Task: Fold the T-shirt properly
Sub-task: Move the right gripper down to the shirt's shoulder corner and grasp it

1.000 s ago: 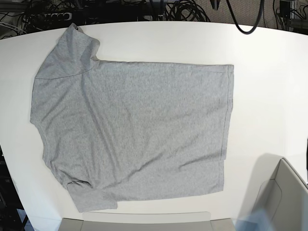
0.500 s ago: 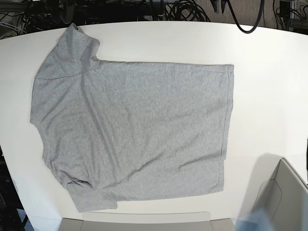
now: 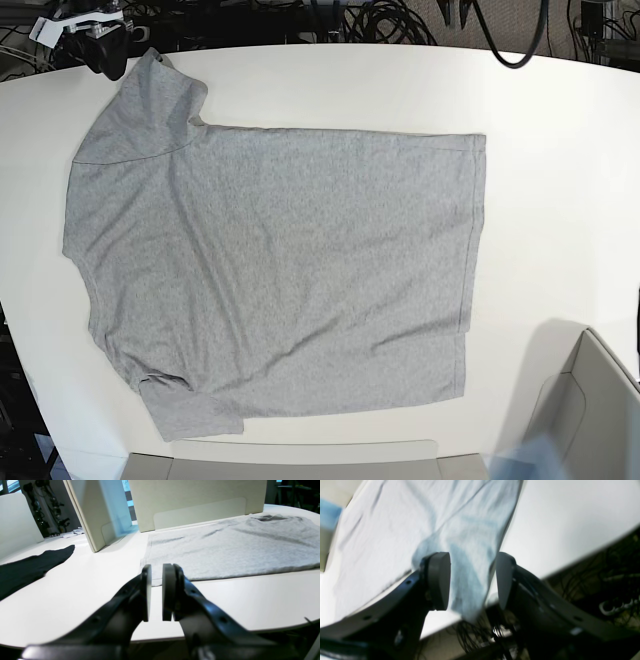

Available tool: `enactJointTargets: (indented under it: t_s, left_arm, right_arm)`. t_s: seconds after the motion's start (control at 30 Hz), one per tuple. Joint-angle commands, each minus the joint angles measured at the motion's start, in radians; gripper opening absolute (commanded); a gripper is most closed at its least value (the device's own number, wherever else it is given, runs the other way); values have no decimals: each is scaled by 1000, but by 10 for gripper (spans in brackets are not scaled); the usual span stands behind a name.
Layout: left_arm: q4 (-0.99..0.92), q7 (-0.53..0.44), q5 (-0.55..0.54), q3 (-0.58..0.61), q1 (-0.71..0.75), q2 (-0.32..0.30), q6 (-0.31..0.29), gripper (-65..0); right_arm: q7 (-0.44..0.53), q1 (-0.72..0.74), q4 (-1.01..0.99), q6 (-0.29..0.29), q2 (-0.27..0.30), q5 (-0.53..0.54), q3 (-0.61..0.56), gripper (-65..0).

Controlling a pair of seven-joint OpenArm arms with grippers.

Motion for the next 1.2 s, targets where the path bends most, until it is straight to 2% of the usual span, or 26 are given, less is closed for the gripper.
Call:
enactJointTargets:
  t_s: [0.0,0.17,0.2,0.27,0.47,0.57,0.7,0.83,0.97,1.03,1.17]
  left_arm:
    - [7,-61,0,1,22,0,9,-558]
    - [7,-61,0,1,19,0,9,-558]
    - [7,-61,0,1,18,0,9,-558]
    - [7,-61,0,1,18,-2,9,-558]
    - [7,-48,0,1,15,-2,9,-558]
    - [8,-18,0,1,15,-2,9,-558]
    - [8,-12,0,1,15,-2,9,-558]
    - [10,-12,0,1,13,-14,9,-558]
    - [21,-12,-4,1,13,-23,11,-558]
    - [50,-11,-6,1,13,-23,11,-558]
    - [156,22,-6,9,22,-23,11,-558]
  right_arm:
    - [-7,8,2,11,1,0,2,-355]
    - [-160,91,-7,11,-6,102,8,-355]
    - [-176,100,-8,11,-23,115,11,-356]
    - [-180,119,-22,11,-51,120,12,-356]
    - [-185,149,-73,2,-68,128,11,-357]
    - [-185,151,-77,0,-120,128,20,-357]
    - [-189,152,-114,0,-126,128,29,-357]
    - [-338,214,-143,0,-138,128,54,-357]
    - [-452,251,-154,5,-210,123,114,-357]
    - [-508,257,-154,8,-227,123,140,-357]
    - [-559,270,-151,9,-235,122,147,-357]
